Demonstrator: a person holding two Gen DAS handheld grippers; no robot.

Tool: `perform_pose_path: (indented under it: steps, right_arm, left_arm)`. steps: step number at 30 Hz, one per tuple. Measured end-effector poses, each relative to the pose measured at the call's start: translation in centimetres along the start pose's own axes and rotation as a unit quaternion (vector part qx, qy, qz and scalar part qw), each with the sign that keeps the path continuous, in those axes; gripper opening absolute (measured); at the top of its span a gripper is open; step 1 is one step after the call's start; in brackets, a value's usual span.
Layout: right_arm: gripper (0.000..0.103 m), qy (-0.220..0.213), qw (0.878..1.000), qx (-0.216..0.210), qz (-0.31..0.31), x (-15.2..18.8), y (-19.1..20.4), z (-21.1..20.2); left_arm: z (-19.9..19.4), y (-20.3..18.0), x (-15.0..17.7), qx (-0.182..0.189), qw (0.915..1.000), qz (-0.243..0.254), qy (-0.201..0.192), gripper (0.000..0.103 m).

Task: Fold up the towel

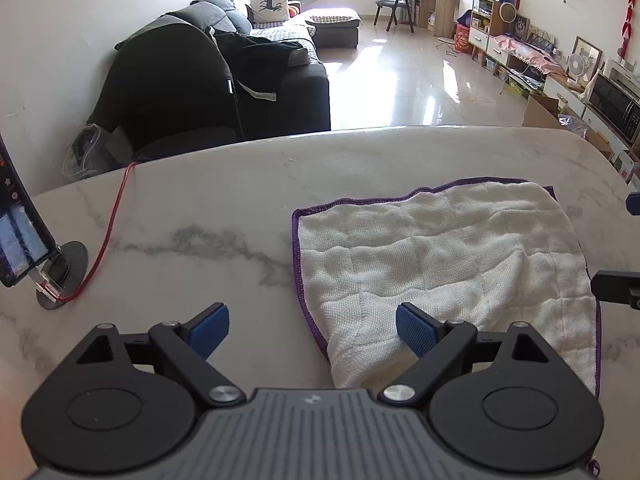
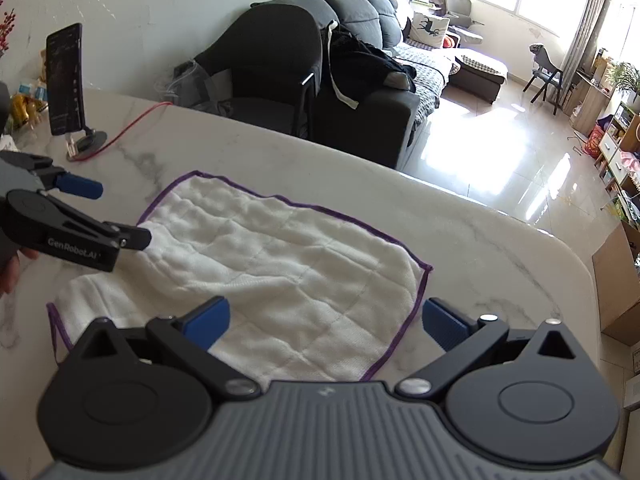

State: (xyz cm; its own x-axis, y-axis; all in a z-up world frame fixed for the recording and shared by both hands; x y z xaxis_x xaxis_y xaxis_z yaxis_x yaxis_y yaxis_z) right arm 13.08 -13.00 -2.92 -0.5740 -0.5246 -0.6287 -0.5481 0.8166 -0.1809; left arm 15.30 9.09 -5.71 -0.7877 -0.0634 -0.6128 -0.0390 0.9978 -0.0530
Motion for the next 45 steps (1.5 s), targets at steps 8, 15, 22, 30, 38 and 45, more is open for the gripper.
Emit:
perform_pose_path:
  steps: [8,15,22,30,38,45]
  right_arm:
    - [0.103,0.007,0.999,-0.019,-0.027,1.4,2.2,-1.3]
    - [0.103,0.009,0.999,-0.036,-0.040,2.7,3.7,-1.9]
    - [0.093,0.002,0.995,-0.064,-0.079,3.6,5.9,-3.1]
    - [0.081,0.015,0.989,-0.100,-0.104,4.8,8.1,-3.3]
    - [0.057,0.032,0.980,-0.132,-0.143,5.8,10.3,-3.5]
    - [0.042,0.054,0.974,-0.145,-0.167,6.7,11.2,-2.8]
  left_arm:
    - [-1.3,0.6,1.9,0.013,0.9999,-0.007,0.005,0.091]
    - [-2.5,1.4,3.4,0.022,0.9996,-0.019,0.005,0.091]
    - [-3.8,2.5,5.2,0.029,0.9991,-0.031,0.004,0.091]
    - [-4.8,3.3,6.2,0.042,0.9974,-0.059,-0.001,0.091]
    - [-5.7,3.7,7.0,0.054,0.9956,-0.077,-0.004,0.091]
    - [-6.8,3.9,7.4,0.061,0.9947,-0.083,-0.008,0.091]
Point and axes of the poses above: each gripper's, at about its wrist camera, not at the fingertips, and z roughly the way its jaws point, y to its left, x to its underside, the point moved 7 cm from there along z, roughly the way its jaws point, and after that the axes turned 12 degrees about -z, right-handed, at the moved point
